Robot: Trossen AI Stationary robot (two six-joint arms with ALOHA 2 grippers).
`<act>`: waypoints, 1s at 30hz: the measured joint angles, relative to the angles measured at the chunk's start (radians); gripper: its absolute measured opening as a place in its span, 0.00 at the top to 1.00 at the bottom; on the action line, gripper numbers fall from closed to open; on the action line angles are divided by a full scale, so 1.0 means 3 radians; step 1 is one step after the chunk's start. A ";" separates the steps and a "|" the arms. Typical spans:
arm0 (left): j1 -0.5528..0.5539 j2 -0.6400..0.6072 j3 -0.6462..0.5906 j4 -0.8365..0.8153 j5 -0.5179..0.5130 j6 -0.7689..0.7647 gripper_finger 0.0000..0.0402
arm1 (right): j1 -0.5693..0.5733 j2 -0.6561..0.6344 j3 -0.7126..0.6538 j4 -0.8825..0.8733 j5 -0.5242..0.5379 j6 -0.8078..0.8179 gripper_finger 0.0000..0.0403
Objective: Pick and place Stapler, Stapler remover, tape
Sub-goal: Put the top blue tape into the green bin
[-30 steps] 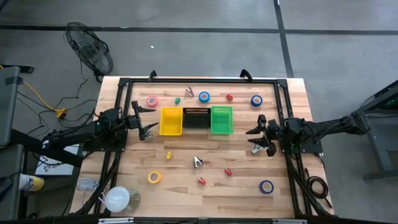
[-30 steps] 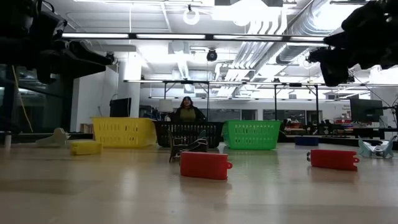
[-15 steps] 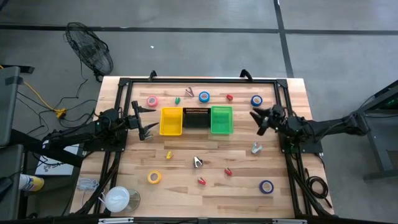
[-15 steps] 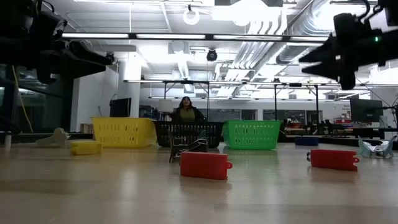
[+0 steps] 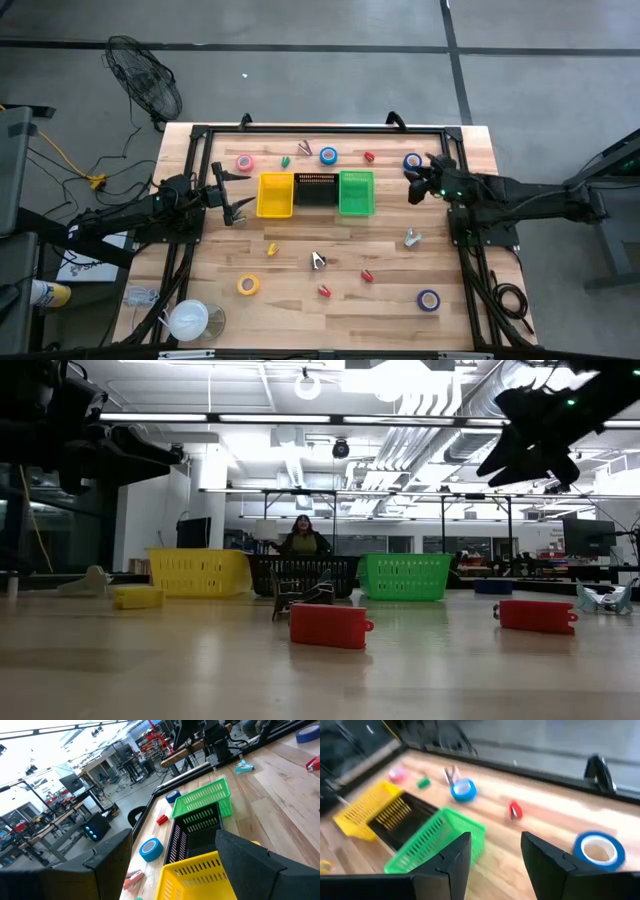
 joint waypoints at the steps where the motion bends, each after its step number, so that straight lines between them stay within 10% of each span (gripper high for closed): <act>1: 0.0000 -0.0001 0.0001 0.0000 0.0000 0.0001 0.30 | -0.0074 0.0096 0.0104 -0.0119 -0.0109 0.0011 0.59; 14: 0.0001 -0.0001 0.0001 0.0000 0.0000 0.0001 0.30 | -0.1000 0.1282 0.1360 -0.1463 -0.0961 -0.0645 0.59; 30: 0.0000 0.0000 0.0000 0.0000 0.0000 0.0000 0.30 | -0.1804 0.2543 0.1888 -0.2551 -0.1054 -0.0943 0.59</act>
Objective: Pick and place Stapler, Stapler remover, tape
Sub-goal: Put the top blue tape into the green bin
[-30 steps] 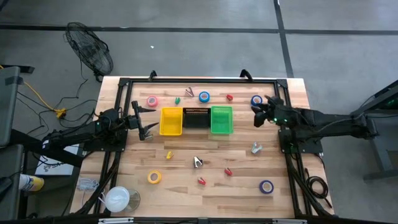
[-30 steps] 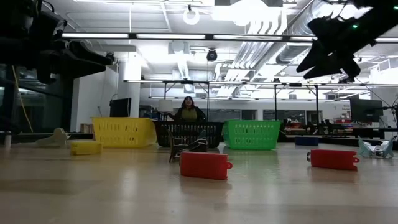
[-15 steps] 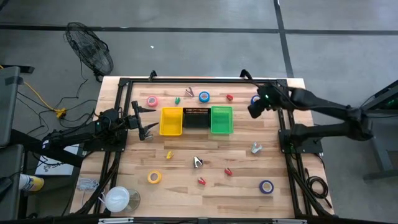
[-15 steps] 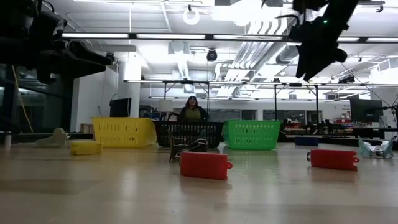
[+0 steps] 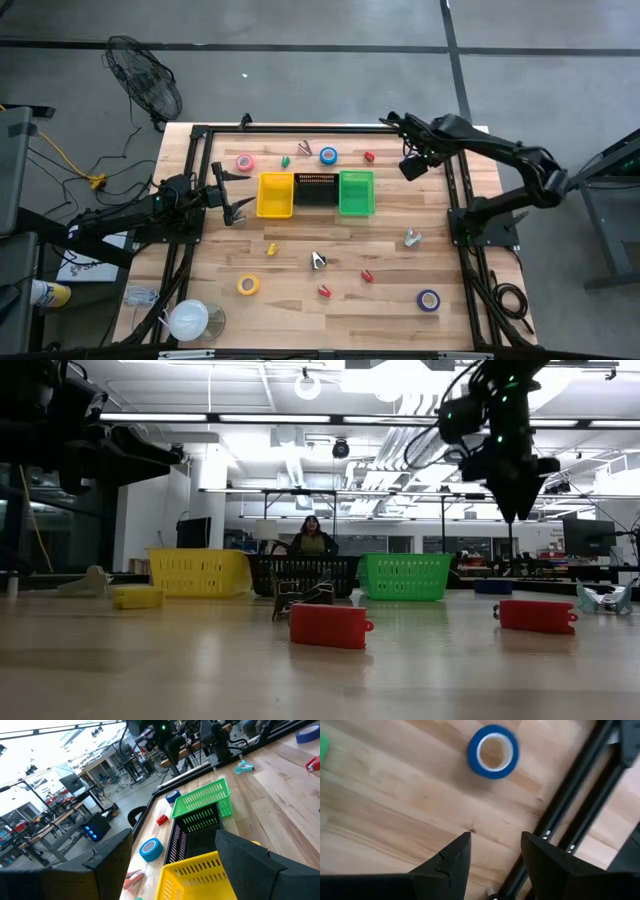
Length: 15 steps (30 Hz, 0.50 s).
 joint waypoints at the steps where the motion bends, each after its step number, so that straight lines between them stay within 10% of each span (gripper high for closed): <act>1: 0.0001 -0.0001 0.0000 0.0000 0.0000 0.0001 0.30 | -0.0014 0.0057 -0.0006 0.0006 -0.0040 -0.0039 0.59; 15: 0.0001 -0.0001 0.0000 0.0000 0.0000 0.0001 0.30 | -0.0043 0.0744 -0.0007 0.0514 -0.0053 -0.0639 0.59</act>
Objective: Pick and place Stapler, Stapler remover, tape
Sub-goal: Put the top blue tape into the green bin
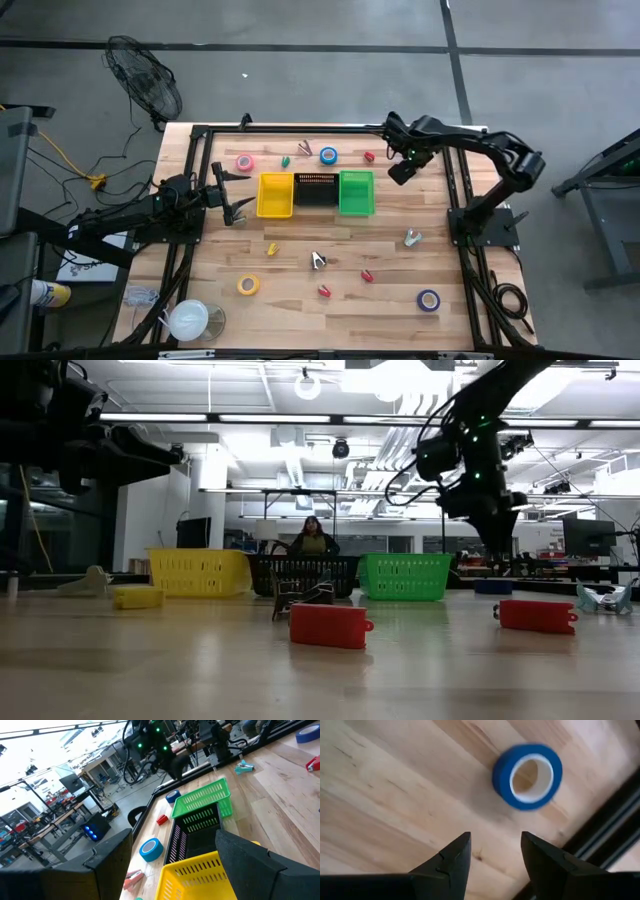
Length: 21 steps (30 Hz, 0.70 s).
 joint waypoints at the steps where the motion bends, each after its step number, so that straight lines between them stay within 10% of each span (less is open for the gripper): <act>1: -0.0001 0.0000 0.0000 0.0000 0.0000 -0.0001 0.30 | -0.0009 0.0031 0.0000 0.0036 -0.0001 -0.0048 0.59; 21: -0.0001 0.0000 0.0000 0.0000 0.0000 0.0000 0.30 | -0.0553 0.0141 -0.0001 0.0552 -0.0327 -0.0554 0.59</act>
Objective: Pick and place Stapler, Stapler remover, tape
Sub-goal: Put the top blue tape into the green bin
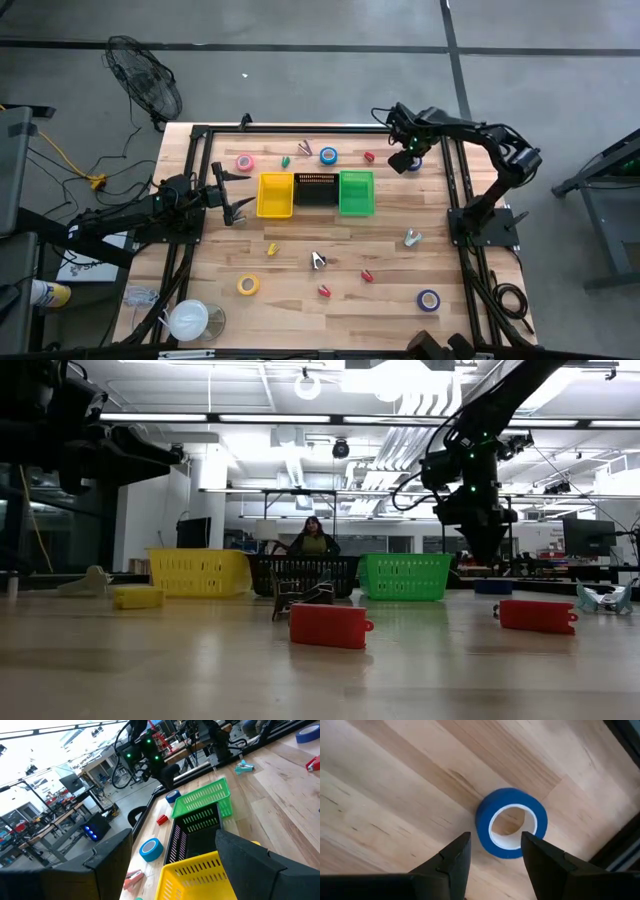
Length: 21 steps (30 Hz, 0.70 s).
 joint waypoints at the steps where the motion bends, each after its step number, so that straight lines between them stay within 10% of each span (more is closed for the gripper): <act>1: 0.0001 0.0000 0.0000 0.0000 0.0000 0.0000 0.30 | -0.0016 -0.0001 0.0001 0.0010 -0.0037 -0.0016 0.59; 21: 0.0000 0.0000 0.0001 0.0000 0.0000 -0.0001 0.30 | -0.0032 0.0356 0.0000 0.0021 0.0004 0.0179 0.59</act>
